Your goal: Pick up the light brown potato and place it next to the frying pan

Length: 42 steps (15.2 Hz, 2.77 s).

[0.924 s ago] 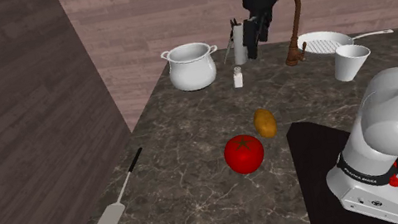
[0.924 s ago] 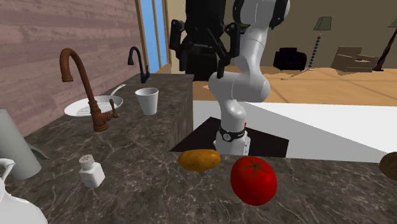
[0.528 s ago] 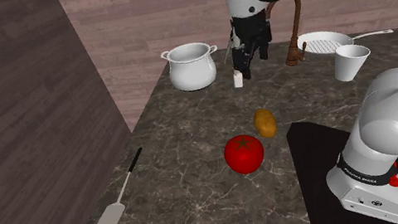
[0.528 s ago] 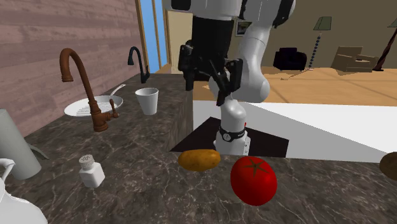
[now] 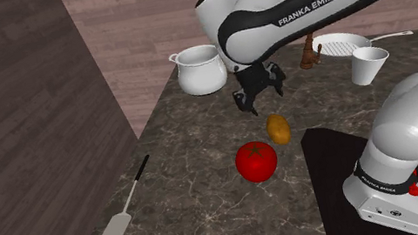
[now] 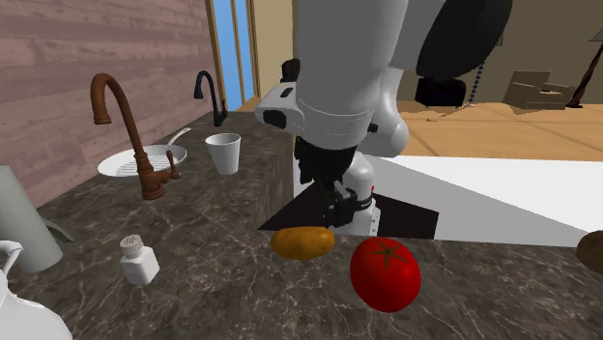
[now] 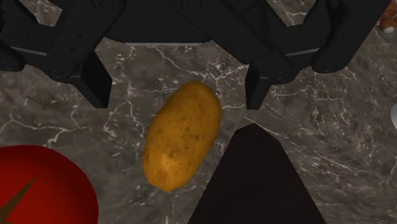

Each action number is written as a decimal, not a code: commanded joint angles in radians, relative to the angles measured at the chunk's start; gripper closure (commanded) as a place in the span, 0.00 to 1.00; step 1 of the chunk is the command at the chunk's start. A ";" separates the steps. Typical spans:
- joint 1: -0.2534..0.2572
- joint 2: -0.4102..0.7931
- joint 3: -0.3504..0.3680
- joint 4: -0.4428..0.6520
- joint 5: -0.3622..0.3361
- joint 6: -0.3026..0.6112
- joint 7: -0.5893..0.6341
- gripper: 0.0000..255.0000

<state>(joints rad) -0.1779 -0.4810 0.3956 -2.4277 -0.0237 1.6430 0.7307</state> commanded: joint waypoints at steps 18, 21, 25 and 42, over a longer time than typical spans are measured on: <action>-0.105 0.267 0.102 -0.123 -0.020 0.157 0.462 0.00; -0.105 0.267 0.102 -0.123 -0.020 0.156 0.462 0.00; -0.105 0.267 0.102 -0.123 -0.020 0.156 0.462 1.00; -0.097 0.169 0.082 -0.060 0.003 0.008 0.414 1.00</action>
<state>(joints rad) -0.2749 -0.3039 0.4796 -2.4986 -0.0222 1.6690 1.1489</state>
